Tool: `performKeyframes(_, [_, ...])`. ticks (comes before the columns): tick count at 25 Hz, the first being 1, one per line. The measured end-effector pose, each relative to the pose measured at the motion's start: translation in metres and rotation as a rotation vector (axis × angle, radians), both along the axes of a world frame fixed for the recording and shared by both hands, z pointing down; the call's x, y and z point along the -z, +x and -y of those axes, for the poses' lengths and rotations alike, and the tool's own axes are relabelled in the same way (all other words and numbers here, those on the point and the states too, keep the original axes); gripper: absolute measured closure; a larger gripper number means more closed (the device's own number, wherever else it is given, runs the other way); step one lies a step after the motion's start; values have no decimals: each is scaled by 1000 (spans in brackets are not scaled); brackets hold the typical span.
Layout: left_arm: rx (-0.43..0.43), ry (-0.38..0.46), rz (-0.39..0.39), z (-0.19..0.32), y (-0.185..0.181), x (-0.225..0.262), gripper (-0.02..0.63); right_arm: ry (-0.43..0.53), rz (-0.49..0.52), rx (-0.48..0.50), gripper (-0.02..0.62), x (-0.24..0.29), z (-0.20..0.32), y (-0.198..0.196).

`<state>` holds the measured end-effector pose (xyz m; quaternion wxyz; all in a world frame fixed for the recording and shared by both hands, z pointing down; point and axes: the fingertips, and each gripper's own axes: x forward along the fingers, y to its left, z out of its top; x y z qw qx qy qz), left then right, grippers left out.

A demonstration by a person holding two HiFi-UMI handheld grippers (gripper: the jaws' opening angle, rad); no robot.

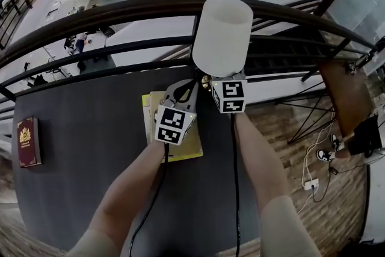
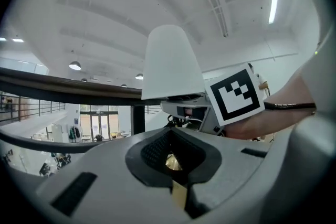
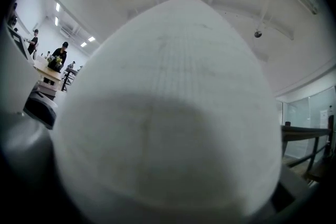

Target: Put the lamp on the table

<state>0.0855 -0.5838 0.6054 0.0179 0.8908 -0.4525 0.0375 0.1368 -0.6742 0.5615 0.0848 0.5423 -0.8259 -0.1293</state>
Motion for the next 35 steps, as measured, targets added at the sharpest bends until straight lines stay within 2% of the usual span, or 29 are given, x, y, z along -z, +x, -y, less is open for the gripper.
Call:
performKeyframes(5, [-12, 29, 3, 5, -1, 2, 601, 9, 33, 4, 457, -11, 10, -9])
performKeyframes(11, [-14, 35, 13, 11, 6, 3, 601, 6, 61, -43, 456, -14, 20, 10])
performKeyframes(20, [-4, 21, -9, 14, 6, -3, 601, -13, 115, -4, 449, -15, 12, 12])
performKeyframes(24, [8, 30, -9, 14, 8, 2, 601, -14, 122, 4, 423, -15, 1, 21])
performKeyframes(28, [-2, 33, -46, 11, 12, 14, 600, -58, 124, 17, 423, -22, -19, 29])
performKeyframes(35, [4, 42, -21, -17, 6, 47, 600, -144, 132, 7, 423, -13, -65, 45])
